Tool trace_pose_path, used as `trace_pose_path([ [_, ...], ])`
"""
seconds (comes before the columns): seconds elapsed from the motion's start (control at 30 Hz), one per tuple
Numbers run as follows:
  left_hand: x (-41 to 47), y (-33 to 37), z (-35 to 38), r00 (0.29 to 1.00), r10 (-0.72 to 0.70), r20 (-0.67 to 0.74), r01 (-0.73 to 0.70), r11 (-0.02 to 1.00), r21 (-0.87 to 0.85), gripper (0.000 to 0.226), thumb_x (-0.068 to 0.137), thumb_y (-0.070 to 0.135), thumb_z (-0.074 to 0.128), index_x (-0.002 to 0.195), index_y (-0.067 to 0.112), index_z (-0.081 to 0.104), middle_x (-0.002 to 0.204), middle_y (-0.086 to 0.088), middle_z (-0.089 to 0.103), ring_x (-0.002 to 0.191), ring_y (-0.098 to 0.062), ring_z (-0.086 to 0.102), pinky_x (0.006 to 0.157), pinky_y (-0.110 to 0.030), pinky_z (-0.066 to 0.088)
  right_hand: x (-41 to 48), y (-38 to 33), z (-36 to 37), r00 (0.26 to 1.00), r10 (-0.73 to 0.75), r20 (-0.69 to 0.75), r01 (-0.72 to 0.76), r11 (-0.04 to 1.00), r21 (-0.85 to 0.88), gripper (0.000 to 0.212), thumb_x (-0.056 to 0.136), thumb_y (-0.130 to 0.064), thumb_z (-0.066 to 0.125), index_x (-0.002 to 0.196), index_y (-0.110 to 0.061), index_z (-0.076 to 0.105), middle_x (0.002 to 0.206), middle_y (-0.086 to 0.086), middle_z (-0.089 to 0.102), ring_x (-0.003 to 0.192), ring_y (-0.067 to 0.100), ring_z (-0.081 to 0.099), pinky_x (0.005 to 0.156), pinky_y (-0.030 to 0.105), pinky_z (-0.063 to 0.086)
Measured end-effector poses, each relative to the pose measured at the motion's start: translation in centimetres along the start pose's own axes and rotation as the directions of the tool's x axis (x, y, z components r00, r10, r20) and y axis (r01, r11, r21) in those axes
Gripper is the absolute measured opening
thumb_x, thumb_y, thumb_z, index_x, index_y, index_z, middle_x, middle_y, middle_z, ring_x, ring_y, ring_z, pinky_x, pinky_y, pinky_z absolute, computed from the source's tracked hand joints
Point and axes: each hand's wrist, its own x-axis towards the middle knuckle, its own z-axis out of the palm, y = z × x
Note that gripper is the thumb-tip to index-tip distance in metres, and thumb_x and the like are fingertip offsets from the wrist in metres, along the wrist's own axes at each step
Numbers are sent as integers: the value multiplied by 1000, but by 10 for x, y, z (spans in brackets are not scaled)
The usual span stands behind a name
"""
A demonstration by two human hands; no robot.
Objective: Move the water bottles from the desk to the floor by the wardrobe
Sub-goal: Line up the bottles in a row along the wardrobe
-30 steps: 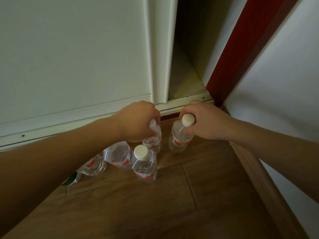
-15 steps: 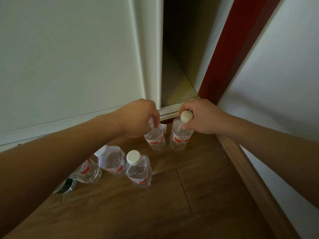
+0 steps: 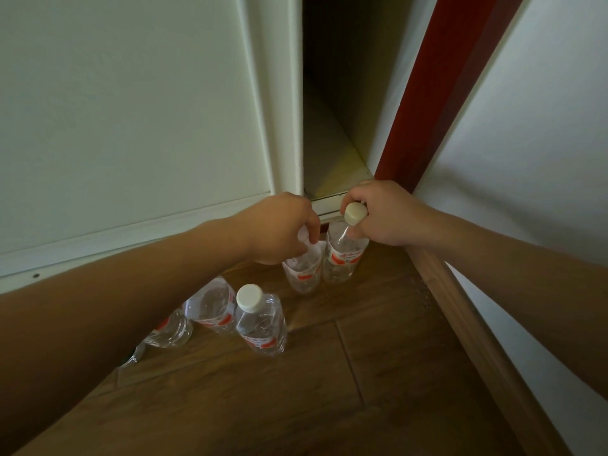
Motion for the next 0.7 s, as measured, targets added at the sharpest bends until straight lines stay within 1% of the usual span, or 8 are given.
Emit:
trace_pose_path([
  [0.1,1,0,2,1000,-5,-15,5,1000,10,20,87,27,73,107,29,71,109,7,59,101,-15,55,86,-28,50,1,-2,1,1000,-7,3,7,1000,-17,38,76,-25,83,109,-24,66,104,-6,59,95,15,56,73,28,44],
  [0.17,0,0,1,1000,-7,0,6,1000,17,21,86,22,73,105,29,72,109,6,59,102,-16,55,88,-31,52,1,-3,1,1000,-10,8,10,1000,-16,38,76,-25,83,109,-23,66,103,-6,59,95,15,56,73,28,44],
  [0.3,-1,-2,0,999,0,50,-1,1000,2,31,79,1,70,90,31,71,111,7,59,105,-17,55,91,-37,54,1,-3,0,1000,-8,14,9,1000,-18,38,76,-24,83,109,-23,66,104,-6,59,95,14,56,72,28,44],
  [0.4,-3,0,-1,997,25,79,-25,1000,0,42,76,-4,66,75,37,60,110,7,58,108,-15,51,93,-35,51,0,-3,1,1000,-3,6,3,1000,-10,38,75,-24,84,108,-24,66,104,-7,58,95,14,55,73,28,45],
  [0.47,-3,0,1,996,38,84,-38,999,-11,44,76,-4,66,74,39,58,109,8,57,107,-15,50,92,-35,51,-1,-2,4,1000,-1,4,1,1000,-9,38,74,-24,85,107,-24,66,103,-7,58,94,14,55,70,26,42],
  [0.57,-2,-3,4,997,47,57,-45,998,-38,37,77,2,70,81,38,63,109,8,58,105,-14,53,91,-35,53,-2,-1,8,1000,1,13,-1,1000,-19,38,72,-25,85,105,-26,65,103,-8,59,94,14,56,72,28,44],
  [0.63,-3,-4,6,999,44,28,-43,999,-31,24,83,14,74,94,34,69,111,8,59,104,-14,55,91,-35,53,-3,-1,11,1000,9,17,-8,1000,-13,38,72,-26,85,104,-27,65,103,-9,59,95,14,56,74,29,47],
  [0.7,-4,-5,8,999,33,-4,-33,999,-19,21,85,28,74,106,32,68,111,7,61,102,-15,57,90,-36,53,-4,-1,12,1000,12,16,-12,1000,-8,39,72,-25,85,106,-26,65,103,-8,59,95,14,56,76,30,48],
])
